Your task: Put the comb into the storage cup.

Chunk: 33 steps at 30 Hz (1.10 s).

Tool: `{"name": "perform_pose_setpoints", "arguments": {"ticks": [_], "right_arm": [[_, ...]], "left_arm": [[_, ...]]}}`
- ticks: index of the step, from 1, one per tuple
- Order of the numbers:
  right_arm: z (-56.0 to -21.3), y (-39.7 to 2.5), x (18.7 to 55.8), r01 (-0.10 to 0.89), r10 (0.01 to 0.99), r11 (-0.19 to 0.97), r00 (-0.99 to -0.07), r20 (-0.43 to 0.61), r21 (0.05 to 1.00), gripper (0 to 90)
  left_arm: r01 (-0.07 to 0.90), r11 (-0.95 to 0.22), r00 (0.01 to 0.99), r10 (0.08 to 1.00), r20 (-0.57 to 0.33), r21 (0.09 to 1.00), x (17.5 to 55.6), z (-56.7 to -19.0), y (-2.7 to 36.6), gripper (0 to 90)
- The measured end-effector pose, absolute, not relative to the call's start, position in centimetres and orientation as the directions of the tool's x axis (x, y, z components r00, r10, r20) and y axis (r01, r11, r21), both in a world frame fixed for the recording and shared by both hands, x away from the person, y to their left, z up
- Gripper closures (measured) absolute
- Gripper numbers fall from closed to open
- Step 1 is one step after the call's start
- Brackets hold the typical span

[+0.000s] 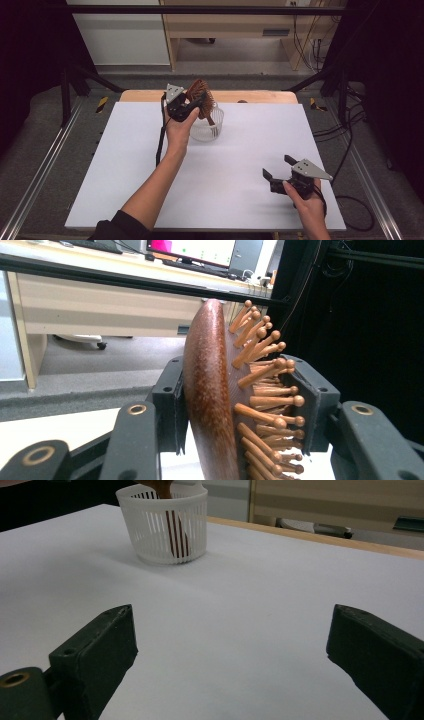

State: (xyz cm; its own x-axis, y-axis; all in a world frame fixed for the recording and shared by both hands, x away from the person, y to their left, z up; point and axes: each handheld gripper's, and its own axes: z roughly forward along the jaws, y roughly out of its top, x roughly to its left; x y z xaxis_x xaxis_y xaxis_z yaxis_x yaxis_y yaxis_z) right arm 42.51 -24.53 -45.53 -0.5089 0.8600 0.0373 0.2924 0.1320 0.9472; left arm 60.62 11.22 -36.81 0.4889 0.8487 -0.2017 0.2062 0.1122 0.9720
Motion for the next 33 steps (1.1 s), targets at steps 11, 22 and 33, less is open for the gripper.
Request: {"name": "perform_pose_setpoints", "arguments": {"ticks": [11, 22, 33], "right_arm": [[-45.6, -24.4, 42.5, 0.291, 0.858, 0.14, -0.512, 0.03, 0.946, 6.1], [-45.5, -24.3, 42.5, 0.289, 0.856, 0.143, -0.516, 0.029, 0.947, 6.0], [-45.6, -24.2, 42.5, 0.289, 0.852, 0.148, -0.523, 0.027, 0.946, 5.7]], "left_arm": [[0.214, 0.121, 0.5, 0.839, -0.215, 0.969, 60.4, -37.3, 12.5, 47.4], [0.213, 0.112, 0.506, 0.837, -0.208, 0.971, 60.2, -37.4, 12.9, 46.3], [0.215, 0.114, 0.503, 0.839, -0.21, 0.97, 59.9, -37.7, 13.4, 45.8]]}}
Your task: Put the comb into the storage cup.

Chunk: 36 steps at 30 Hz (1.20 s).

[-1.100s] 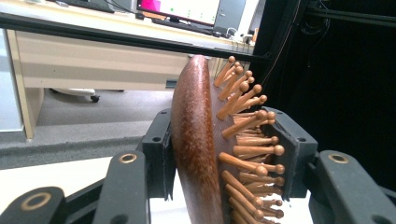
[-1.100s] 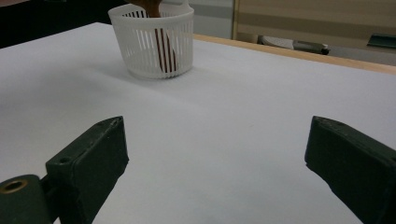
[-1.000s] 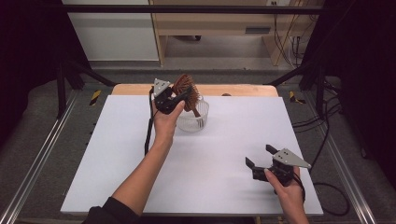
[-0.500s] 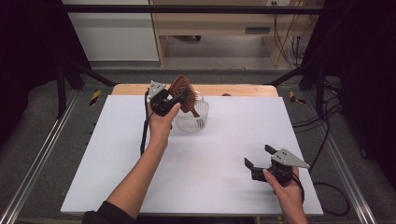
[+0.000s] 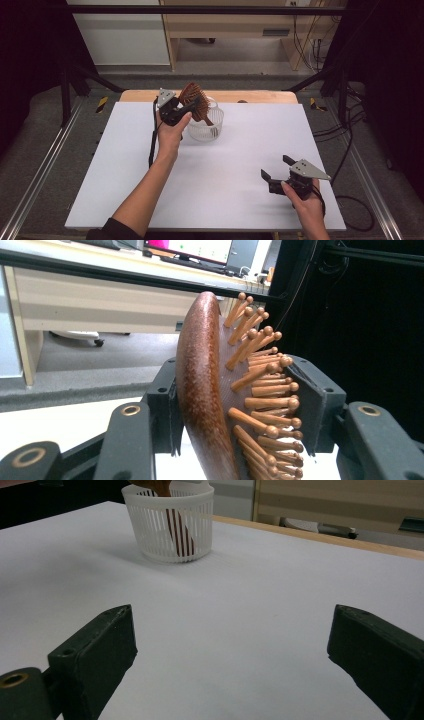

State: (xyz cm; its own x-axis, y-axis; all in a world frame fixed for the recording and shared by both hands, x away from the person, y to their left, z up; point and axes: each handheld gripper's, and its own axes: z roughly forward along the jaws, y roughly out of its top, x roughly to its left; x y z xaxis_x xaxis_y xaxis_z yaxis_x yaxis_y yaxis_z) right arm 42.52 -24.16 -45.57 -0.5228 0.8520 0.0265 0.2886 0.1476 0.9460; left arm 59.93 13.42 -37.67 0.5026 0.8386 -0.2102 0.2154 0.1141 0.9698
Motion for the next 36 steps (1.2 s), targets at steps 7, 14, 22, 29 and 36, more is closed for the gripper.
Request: {"name": "perform_pose_setpoints", "arguments": {"ticks": [7, 14, 22, 29, 36], "right_arm": [[-45.5, -24.2, 42.5, 0.29, 0.855, 0.137, -0.518, 0.035, 0.947, 5.7], [-45.6, -24.2, 42.5, 0.292, 0.855, 0.143, -0.517, 0.03, 0.946, 5.6], [-45.6, -24.2, 42.6, 0.293, 0.855, 0.144, -0.518, 0.031, 0.945, 5.6], [-45.6, -24.3, 42.6, 0.291, 0.854, 0.139, -0.52, 0.035, 0.947, 5.5], [-45.6, -24.2, 42.6, 0.295, 0.853, 0.144, -0.521, 0.033, 0.945, 5.4]], "left_arm": [[0.239, 0.125, 0.49, 0.841, -0.231, 0.963, 59.9, -37.9, 14.1, 44.9], [0.251, 0.141, 0.485, 0.838, -0.25, 0.958, 60.0, -38.3, 14.8, 44.0], [0.256, 0.145, 0.482, 0.838, -0.257, 0.956, 60.1, -38.5, 15.1, 43.4], [0.26, 0.145, 0.48, 0.839, -0.258, 0.955, 60.1, -38.8, 15.3, 42.6], [0.269, 0.158, 0.464, 0.843, -0.272, 0.95, 60.2, -39.2, 15.9, 41.3]]}}
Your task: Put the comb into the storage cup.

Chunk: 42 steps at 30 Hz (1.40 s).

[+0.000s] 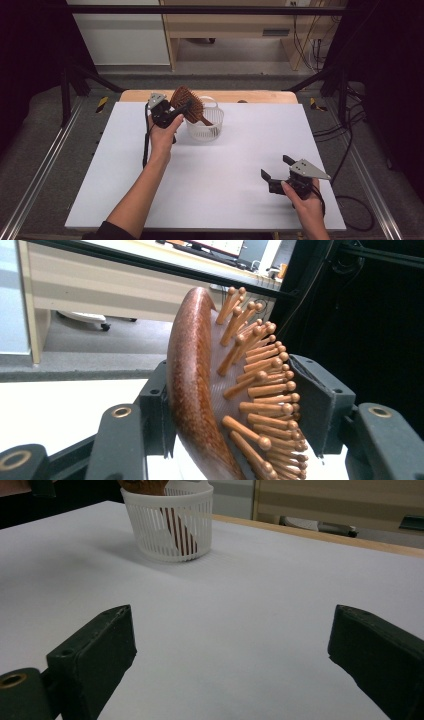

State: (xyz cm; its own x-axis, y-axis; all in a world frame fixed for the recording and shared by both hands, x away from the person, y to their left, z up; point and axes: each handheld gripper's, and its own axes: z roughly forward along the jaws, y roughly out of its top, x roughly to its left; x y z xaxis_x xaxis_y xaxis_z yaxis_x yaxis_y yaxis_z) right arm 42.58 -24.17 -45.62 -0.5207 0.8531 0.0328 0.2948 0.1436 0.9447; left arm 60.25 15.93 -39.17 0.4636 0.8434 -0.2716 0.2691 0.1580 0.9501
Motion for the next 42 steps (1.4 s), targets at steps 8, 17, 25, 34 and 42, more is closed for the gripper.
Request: {"name": "perform_pose_setpoints", "arguments": {"ticks": [8, 17, 25, 34, 42], "right_arm": [[-45.7, -24.2, 42.6, 0.297, 0.852, 0.145, -0.522, 0.033, 0.944, 5.4], [-45.7, -24.1, 42.6, 0.301, 0.85, 0.148, -0.525, 0.034, 0.942, 5.3], [-45.8, -24.1, 42.7, 0.304, 0.85, 0.15, -0.525, 0.035, 0.941, 5.2], [-45.8, -24.1, 42.7, 0.305, 0.849, 0.154, -0.527, 0.032, 0.94, 5.2], [-45.8, -24.1, 42.7, 0.305, 0.848, 0.155, -0.529, 0.032, 0.94, 5.2]], "left_arm": [[0.278, 0.163, 0.45, 0.848, -0.278, 0.947, 60.3, -39.4, 16.5, 39.9], [0.285, 0.171, 0.443, 0.849, -0.288, 0.943, 60.5, -39.6, 16.7, 39.2], [0.296, 0.183, 0.433, 0.849, -0.302, 0.938, 60.7, -39.9, 16.9, 38.4], [0.295, 0.186, 0.433, 0.848, -0.305, 0.937, 60.7, -40.0, 16.9, 37.9], [0.289, 0.183, 0.431, 0.852, -0.298, 0.94, 60.6, -39.9, 17.0, 36.7]]}}
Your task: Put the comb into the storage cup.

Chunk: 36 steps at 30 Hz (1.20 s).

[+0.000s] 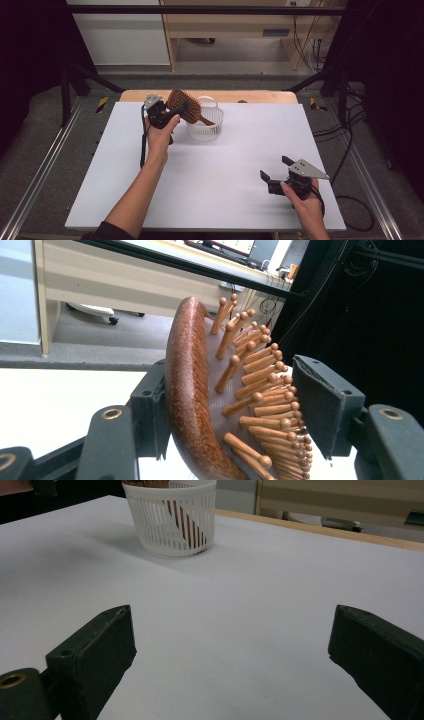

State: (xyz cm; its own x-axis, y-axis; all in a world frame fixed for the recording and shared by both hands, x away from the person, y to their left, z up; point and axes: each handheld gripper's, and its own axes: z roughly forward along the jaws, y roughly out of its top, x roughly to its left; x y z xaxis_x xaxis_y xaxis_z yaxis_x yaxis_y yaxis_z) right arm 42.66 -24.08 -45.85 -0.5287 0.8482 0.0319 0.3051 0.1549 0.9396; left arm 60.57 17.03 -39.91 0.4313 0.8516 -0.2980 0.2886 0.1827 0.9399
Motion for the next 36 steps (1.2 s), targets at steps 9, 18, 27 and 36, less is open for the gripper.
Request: {"name": "perform_pose_setpoints", "arguments": {"ticks": [9, 18, 27, 36], "right_arm": [[-45.89, -24.02, 42.67, 0.308, 0.847, 0.157, -0.531, 0.033, 0.938, 5.2], [-45.9, -24.01, 42.66, 0.309, 0.846, 0.158, -0.532, 0.033, 0.938, 5.2], [-45.91, -23.96, 42.66, 0.31, 0.846, 0.159, -0.532, 0.032, 0.937, 5.2], [-45.99, -23.96, 42.71, 0.314, 0.846, 0.159, -0.532, 0.035, 0.936, 5.2]], "left_arm": [[0.278, 0.178, 0.431, 0.855, -0.288, 0.944, 60.49, -39.9, 17.15, 35.4], [0.277, 0.188, 0.433, 0.851, -0.297, 0.942, 60.5, -39.95, 17.2, 34.2], [0.269, 0.207, 0.43, 0.848, -0.309, 0.941, 60.51, -39.87, 17.23, 29.5], [0.297, 0.271, 0.418, 0.825, -0.38, 0.915, 60.66, -39.9, 17.75, 32.4]]}}
